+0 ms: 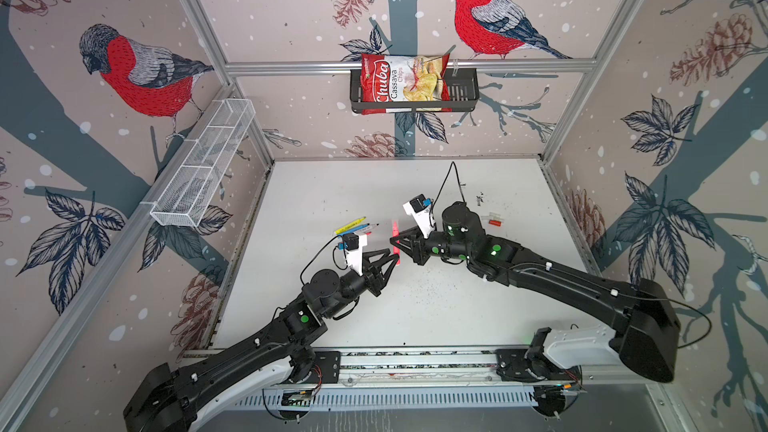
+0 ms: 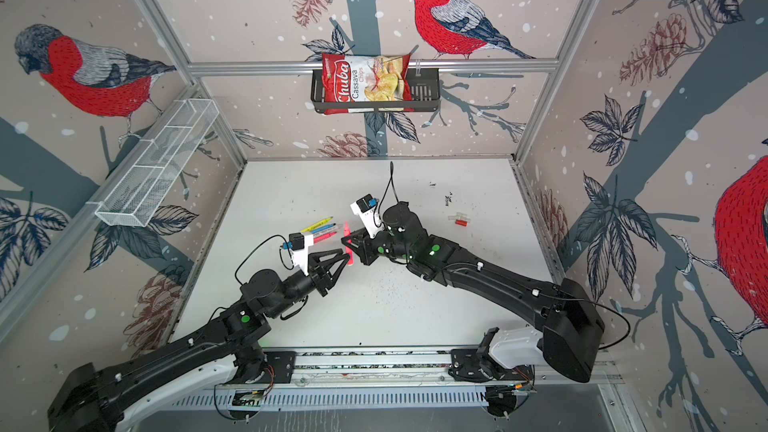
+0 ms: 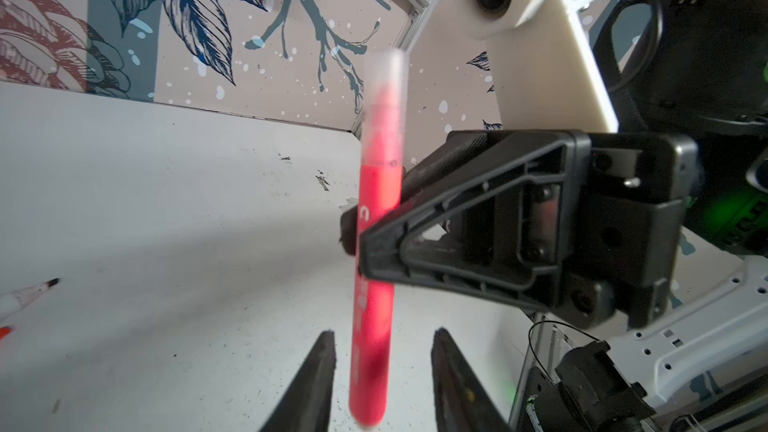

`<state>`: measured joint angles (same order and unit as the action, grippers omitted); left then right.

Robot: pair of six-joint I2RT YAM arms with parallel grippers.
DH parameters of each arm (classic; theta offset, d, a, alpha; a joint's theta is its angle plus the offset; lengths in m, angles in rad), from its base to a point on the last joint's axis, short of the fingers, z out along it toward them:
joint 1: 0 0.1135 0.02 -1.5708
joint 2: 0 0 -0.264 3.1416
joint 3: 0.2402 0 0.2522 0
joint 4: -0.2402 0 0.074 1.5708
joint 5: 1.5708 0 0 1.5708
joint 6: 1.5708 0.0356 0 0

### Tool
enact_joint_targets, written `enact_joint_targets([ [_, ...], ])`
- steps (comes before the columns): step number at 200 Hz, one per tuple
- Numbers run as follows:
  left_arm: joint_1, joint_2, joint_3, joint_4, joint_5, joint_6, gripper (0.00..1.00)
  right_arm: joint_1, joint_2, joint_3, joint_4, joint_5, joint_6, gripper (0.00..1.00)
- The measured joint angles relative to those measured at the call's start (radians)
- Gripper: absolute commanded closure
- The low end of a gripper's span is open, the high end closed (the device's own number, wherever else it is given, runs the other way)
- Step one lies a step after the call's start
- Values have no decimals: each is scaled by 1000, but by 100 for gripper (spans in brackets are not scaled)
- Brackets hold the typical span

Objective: Insert the pens into the pen caps
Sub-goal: 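Grasp the capped pink marker with the right gripper while the left gripper releases it, then carry the capped pink marker with the right gripper toward the far table area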

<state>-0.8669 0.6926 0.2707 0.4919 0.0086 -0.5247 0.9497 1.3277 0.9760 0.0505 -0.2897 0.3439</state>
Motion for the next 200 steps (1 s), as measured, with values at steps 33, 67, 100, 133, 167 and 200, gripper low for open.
enact_joint_targets([
  [33, -7, -38, 0, -71, -40, 1, 55, -62, 0, 8, -36, 50, 3, 86],
  [67, -10, -88, -9, -134, -85, 1, 54, -132, 43, 62, -102, 131, -7, 87],
  [100, -10, -109, -16, -169, -97, 0, 54, -171, 149, 187, -215, 239, -87, 89],
  [133, -11, -109, -15, -188, -113, 0, 54, -175, 278, 310, -310, 335, -206, 90],
  [167, -13, -115, -10, -210, -116, 1, 54, -178, 409, 416, -380, 419, -376, 95],
  [200, -13, -140, -7, -222, -121, 1, 54, -189, 511, 470, -397, 496, -580, 98],
])
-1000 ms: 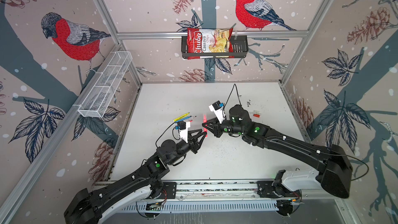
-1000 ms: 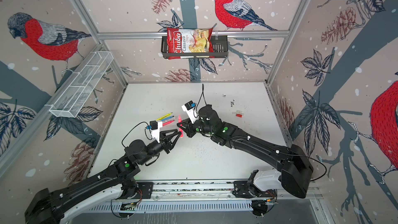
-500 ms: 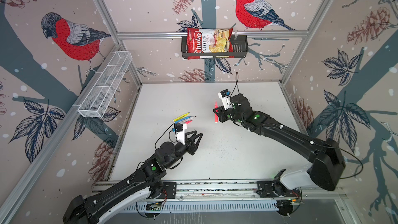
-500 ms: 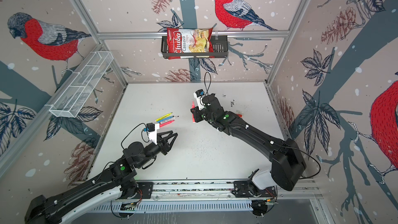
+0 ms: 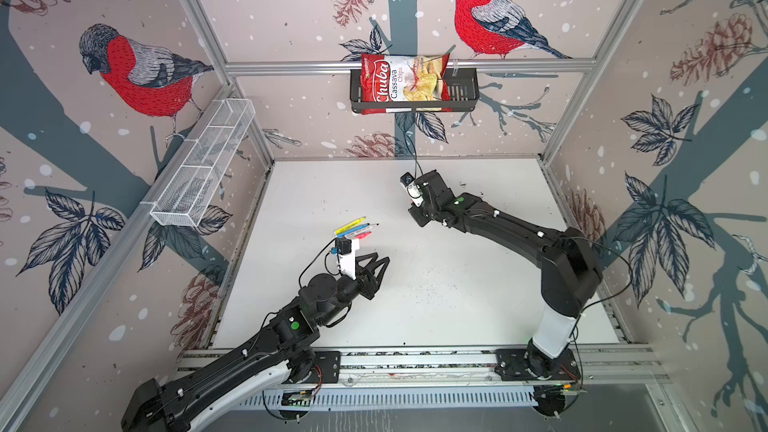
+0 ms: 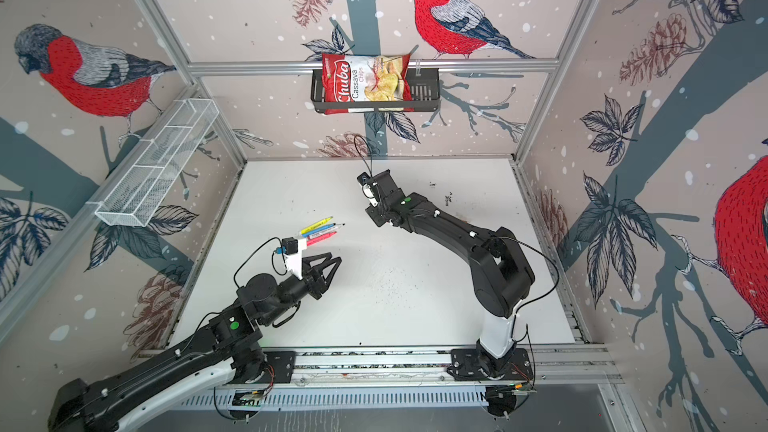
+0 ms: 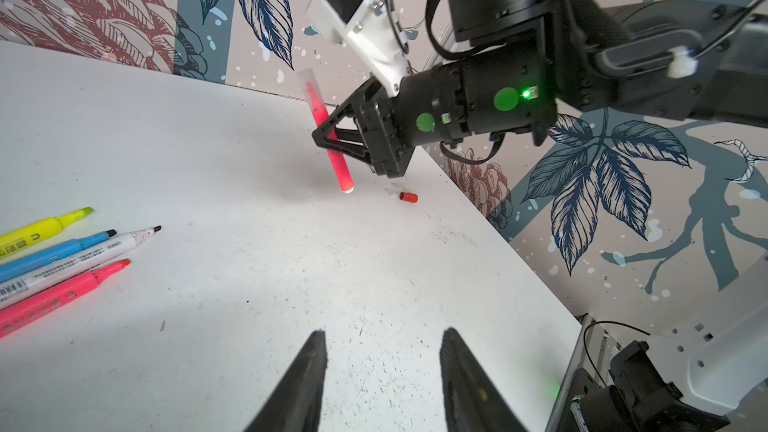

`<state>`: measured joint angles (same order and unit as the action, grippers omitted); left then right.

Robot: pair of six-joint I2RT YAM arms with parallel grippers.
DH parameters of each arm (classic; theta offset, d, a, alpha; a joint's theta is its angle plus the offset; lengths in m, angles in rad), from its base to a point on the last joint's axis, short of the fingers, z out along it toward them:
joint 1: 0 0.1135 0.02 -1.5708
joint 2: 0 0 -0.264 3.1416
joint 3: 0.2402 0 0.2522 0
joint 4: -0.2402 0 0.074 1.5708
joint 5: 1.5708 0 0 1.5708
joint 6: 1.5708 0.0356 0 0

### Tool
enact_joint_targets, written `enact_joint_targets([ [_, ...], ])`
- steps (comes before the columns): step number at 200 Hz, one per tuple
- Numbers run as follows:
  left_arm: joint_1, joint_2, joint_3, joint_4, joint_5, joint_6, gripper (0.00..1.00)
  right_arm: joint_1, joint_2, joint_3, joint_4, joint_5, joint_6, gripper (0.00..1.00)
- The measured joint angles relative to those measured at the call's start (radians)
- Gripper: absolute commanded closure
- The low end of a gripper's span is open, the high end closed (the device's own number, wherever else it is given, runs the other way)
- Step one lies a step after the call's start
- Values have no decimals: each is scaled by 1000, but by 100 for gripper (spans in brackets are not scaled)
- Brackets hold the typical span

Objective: Insert the pens into the pen caps
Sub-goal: 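Carry the capped pink marker with the right gripper toward the far table area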

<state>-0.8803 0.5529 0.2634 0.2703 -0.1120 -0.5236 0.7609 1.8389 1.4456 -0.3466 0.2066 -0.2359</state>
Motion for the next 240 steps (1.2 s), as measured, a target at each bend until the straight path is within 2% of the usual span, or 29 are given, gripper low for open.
enact_joint_targets([
  [38, 0, -36, 4, -37, -19, 3, 54, -15, 147, 112, -13, 133, -212, 99],
  [80, 0, -62, 6, -58, -23, 7, 54, -27, 303, 226, -31, 257, -368, 100],
  [136, 0, -84, 16, -103, -45, 8, 54, -79, 445, 387, -41, 287, -468, 99],
  [165, 0, -109, 17, -107, -48, 9, 54, -121, 568, 591, -147, 293, -397, 92],
  [195, 0, -106, 7, -106, -55, 8, 54, -189, 710, 893, -326, 258, -223, 94],
  [216, -1, -80, 6, -101, -55, 8, 54, -232, 720, 923, -408, 204, -105, 96],
  [240, -1, -38, 12, -95, -48, 8, 53, -285, 720, 910, -463, 66, 38, 100],
])
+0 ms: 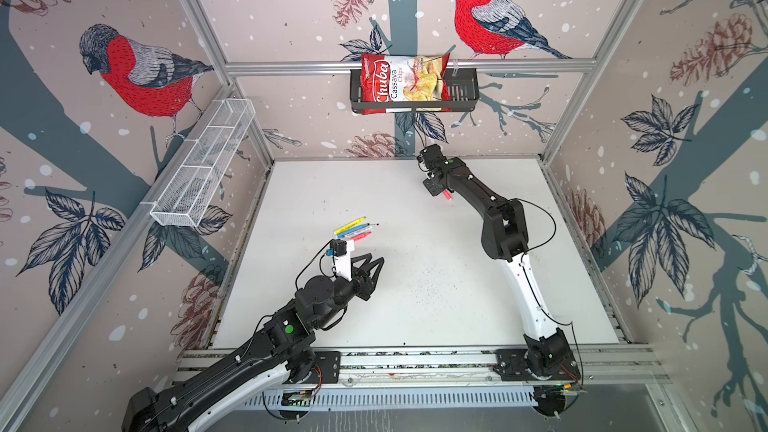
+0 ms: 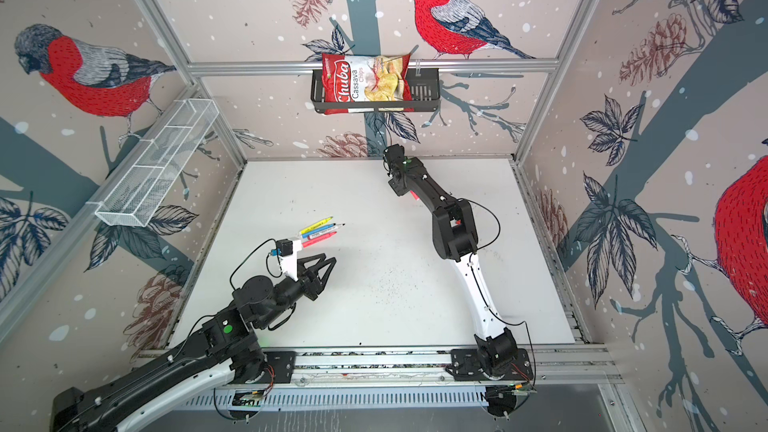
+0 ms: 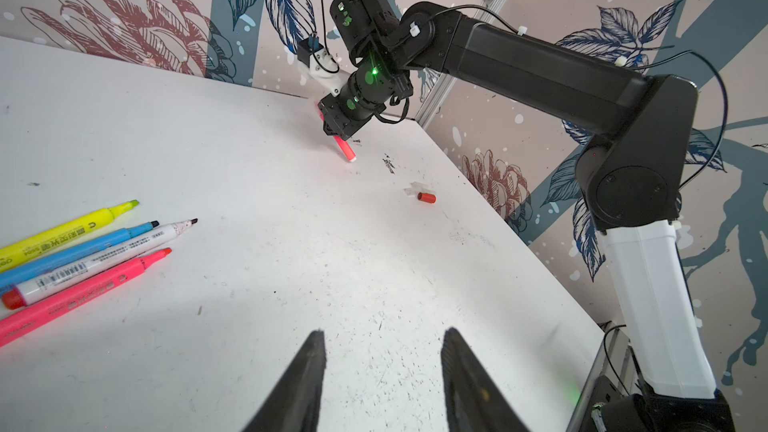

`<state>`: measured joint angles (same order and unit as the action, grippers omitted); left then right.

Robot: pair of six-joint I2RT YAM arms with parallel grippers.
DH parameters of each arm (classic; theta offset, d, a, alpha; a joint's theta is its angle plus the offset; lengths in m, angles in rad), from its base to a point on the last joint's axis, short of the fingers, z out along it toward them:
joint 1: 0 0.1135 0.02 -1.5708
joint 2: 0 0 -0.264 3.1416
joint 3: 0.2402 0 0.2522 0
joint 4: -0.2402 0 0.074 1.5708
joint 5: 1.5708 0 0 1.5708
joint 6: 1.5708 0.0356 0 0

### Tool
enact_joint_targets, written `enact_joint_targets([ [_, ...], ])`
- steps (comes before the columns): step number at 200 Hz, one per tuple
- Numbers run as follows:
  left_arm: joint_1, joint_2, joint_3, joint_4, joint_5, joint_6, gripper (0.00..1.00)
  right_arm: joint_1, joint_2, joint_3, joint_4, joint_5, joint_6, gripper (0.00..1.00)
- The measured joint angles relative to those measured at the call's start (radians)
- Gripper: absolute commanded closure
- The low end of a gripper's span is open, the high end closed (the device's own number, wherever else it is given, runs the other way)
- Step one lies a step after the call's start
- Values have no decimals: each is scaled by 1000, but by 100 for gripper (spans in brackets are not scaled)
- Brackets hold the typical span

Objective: Insert the pens into the pen caps
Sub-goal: 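Carry the capped pink marker with the right gripper toward the far table area, then lower the capped pink marker onto the table and open the right gripper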

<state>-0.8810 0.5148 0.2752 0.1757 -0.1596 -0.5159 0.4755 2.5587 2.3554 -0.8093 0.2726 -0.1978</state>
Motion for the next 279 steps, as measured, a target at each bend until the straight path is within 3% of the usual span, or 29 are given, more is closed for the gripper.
enact_joint_targets([
  [37, 0, 38, 8, 19, 3, 0, 54, -98, -23, -19, -32, -174, 185, 100],
  [73, 0, 42, 10, 23, 3, 0, 54, -113, -24, -21, -35, -264, 263, 100],
  [163, -1, 29, 10, 23, 3, 0, 53, -148, -21, -31, -29, -284, 361, 100],
  [210, -1, 15, 10, 22, 2, 0, 53, -151, -20, -35, -27, -280, 384, 86],
  [238, -1, 6, 10, 17, 2, 0, 53, -150, -20, -49, -16, -279, 384, 84],
  [265, -2, 2, 11, 14, 0, 0, 53, -148, -20, -61, -12, -275, 383, 70],
  [279, -2, 2, 13, 14, 0, 0, 53, -148, -18, -66, -15, -272, 383, 69],
])
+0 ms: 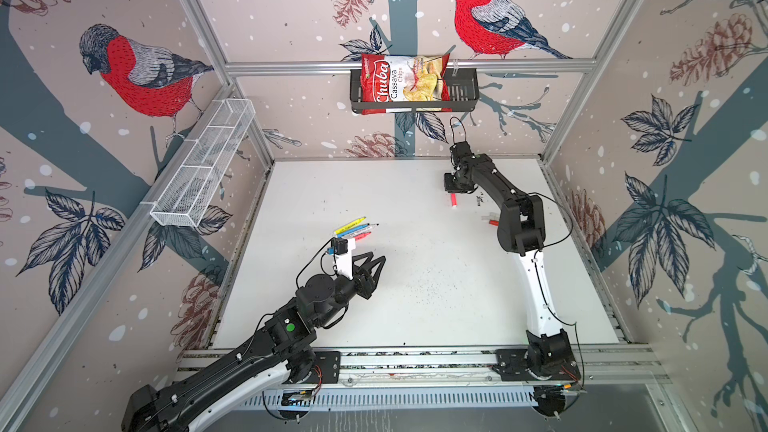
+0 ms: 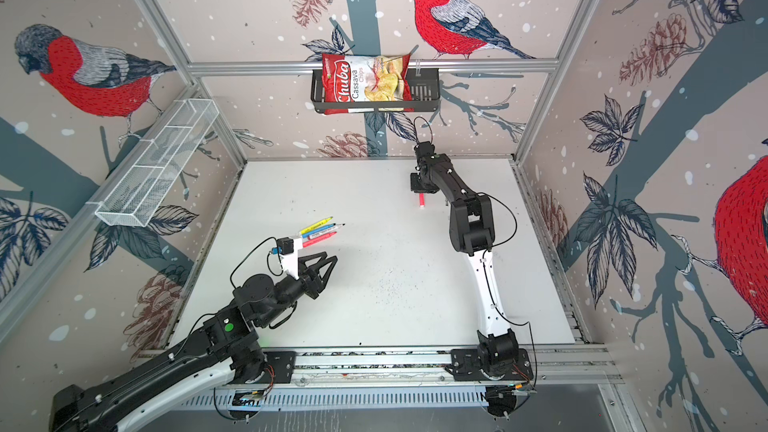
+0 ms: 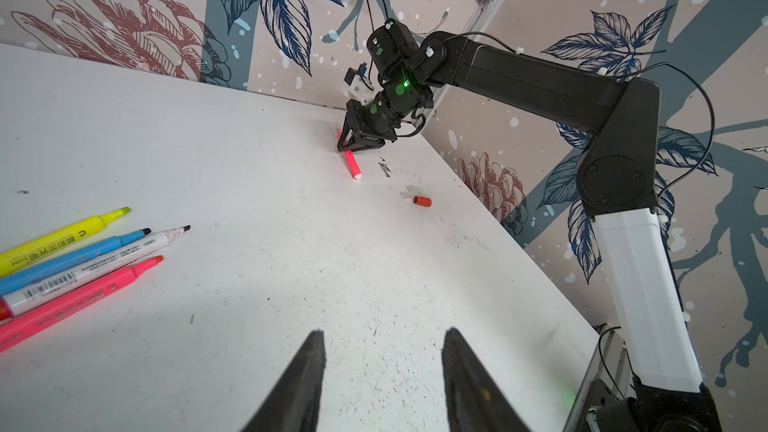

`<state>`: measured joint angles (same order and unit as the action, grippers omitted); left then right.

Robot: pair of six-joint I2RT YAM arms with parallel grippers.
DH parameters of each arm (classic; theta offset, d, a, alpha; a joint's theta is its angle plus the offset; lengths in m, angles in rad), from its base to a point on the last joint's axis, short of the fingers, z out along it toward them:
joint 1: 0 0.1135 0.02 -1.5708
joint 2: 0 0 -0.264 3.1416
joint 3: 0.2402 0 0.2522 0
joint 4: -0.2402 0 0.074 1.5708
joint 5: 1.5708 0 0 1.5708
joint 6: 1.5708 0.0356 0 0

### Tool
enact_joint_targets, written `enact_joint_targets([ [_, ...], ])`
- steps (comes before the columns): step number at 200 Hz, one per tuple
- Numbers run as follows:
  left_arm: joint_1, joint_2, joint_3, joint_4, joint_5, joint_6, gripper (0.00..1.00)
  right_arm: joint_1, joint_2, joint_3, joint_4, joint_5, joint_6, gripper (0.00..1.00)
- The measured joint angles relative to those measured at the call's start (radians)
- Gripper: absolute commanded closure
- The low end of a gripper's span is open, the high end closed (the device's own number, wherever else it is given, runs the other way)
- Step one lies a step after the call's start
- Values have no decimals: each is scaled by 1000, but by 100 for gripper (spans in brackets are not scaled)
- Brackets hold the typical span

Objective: Insert the pens into the pen caps
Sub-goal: 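Lower the capped pink marker onto the table and open the right gripper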

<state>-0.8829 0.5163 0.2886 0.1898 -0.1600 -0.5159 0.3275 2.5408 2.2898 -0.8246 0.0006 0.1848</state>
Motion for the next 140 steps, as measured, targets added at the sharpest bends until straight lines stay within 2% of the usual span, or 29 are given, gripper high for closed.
enact_joint_targets([
  [78, 0, 35, 41, -17, -6, 18, 52, 8, -31, -4, -17, 18, -4, 64],
  [114, 0, 116, 110, -51, -25, 44, 51, 26, -146, -83, -7, 17, -8, 60],
  [140, 12, 208, 167, -106, -44, 49, 50, 41, -301, -253, 60, -16, -11, 56],
])
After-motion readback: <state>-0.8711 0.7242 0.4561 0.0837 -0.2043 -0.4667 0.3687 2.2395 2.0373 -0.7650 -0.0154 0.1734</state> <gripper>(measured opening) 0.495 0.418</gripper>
